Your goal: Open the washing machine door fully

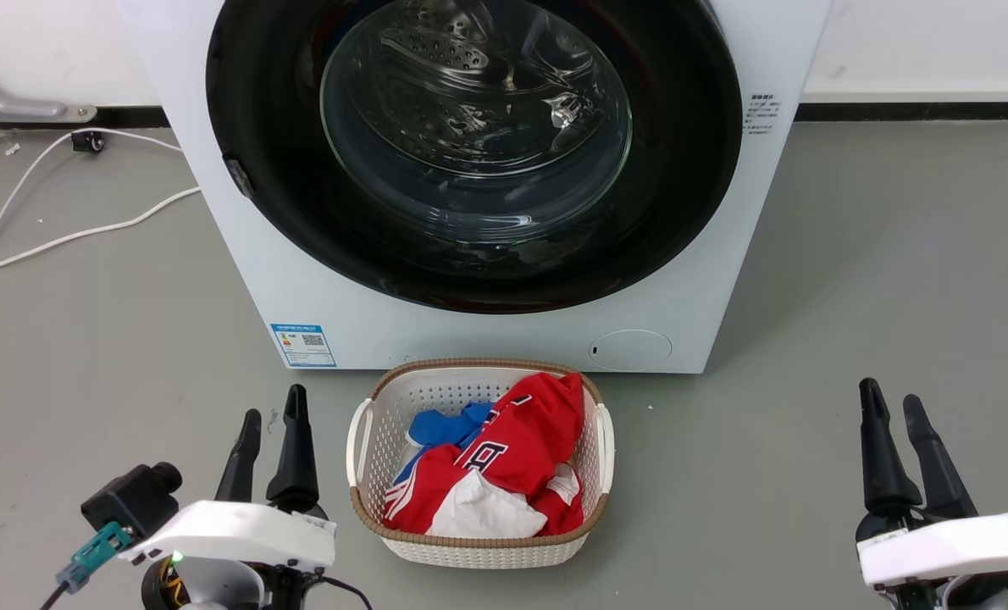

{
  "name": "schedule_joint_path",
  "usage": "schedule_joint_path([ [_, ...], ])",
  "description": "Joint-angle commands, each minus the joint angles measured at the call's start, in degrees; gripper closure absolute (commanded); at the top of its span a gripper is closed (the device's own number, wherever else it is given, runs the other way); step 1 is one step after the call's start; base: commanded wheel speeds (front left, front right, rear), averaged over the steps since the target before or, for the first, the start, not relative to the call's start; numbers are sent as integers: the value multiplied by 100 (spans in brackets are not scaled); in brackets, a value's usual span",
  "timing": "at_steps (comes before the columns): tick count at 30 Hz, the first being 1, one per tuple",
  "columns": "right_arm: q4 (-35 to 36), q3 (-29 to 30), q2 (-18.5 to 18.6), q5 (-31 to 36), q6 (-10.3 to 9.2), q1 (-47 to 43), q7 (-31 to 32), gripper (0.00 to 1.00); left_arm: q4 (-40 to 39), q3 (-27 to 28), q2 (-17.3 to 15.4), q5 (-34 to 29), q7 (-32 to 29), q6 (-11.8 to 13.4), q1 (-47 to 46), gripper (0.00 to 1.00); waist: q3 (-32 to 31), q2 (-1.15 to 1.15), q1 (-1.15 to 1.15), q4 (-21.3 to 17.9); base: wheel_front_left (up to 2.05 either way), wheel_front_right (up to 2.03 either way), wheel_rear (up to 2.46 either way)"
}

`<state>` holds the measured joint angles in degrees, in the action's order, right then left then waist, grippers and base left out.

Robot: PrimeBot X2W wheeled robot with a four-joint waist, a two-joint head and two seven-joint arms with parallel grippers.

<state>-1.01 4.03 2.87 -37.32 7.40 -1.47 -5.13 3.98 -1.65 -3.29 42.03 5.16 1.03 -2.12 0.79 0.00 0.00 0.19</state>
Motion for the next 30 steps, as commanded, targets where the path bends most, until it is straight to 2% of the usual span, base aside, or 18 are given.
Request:
schedule_joint_path([
  [1, 87, -15, 11, 218, 11, 11, -71, 0, -114, -45, -52, -201, 62, 21, -7, 0, -2, 0, 0, 0, 0, 0, 0],
  [18, 378, -28, 9, 1338, 12, -176, -349, 0, -136, -234, -71, -1278, 340, 47, 143, 0, -17, 0, 0, 10, 0, 0, 0],
  [30, 556, -36, 7, 1889, 13, -298, -507, 0, -188, -293, -44, -1871, 494, -8, 224, 0, -7, 0, 0, 5, 0, 0, 0],
])
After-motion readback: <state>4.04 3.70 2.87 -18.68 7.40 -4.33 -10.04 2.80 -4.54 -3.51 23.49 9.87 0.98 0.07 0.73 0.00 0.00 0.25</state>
